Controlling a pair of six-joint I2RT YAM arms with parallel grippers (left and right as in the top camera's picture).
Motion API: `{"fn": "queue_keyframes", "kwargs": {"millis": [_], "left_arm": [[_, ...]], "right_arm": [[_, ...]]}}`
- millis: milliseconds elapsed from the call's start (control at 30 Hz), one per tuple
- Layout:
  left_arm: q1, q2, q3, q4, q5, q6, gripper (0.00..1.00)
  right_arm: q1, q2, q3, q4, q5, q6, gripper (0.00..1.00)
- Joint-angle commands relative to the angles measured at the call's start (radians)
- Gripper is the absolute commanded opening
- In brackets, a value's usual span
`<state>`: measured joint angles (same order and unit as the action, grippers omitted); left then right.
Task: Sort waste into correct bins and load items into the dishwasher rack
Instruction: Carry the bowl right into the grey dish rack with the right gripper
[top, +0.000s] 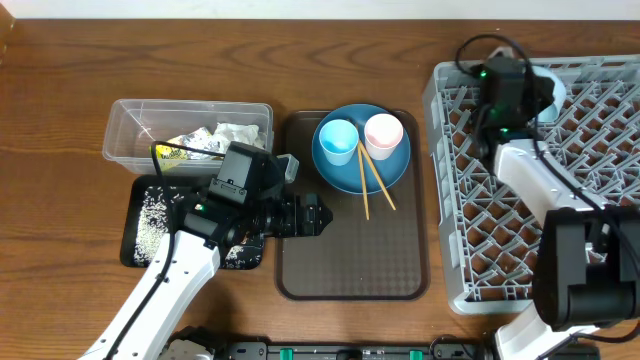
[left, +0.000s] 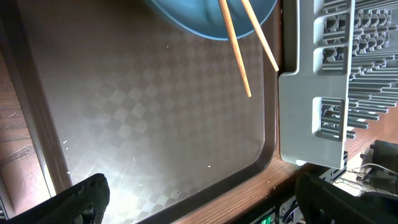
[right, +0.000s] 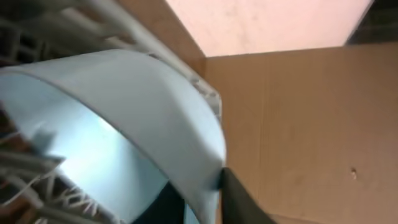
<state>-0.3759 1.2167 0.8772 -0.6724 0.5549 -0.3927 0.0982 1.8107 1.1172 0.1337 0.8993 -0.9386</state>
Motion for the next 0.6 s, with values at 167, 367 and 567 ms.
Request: {"fn": "queue_keyframes", "kwargs": {"millis": [167,367,567], "left_arm": [[0.003,0.005,0.002,0.0,0.01,0.006,0.98],[0.003,0.005,0.002,0.0,0.01,0.006,0.98],[0.003,0.005,0.002,0.0,0.01,0.006,0.98]], "right_arm": [[0.061,0.024,-0.017,-0.034,0.027,0.003,0.23],[0.106,0.024,-0.017,-0.049,0.108,0.003,0.36],[0.154,0.024,-0.017,-0.103,0.144,0.003,0.65]]}}
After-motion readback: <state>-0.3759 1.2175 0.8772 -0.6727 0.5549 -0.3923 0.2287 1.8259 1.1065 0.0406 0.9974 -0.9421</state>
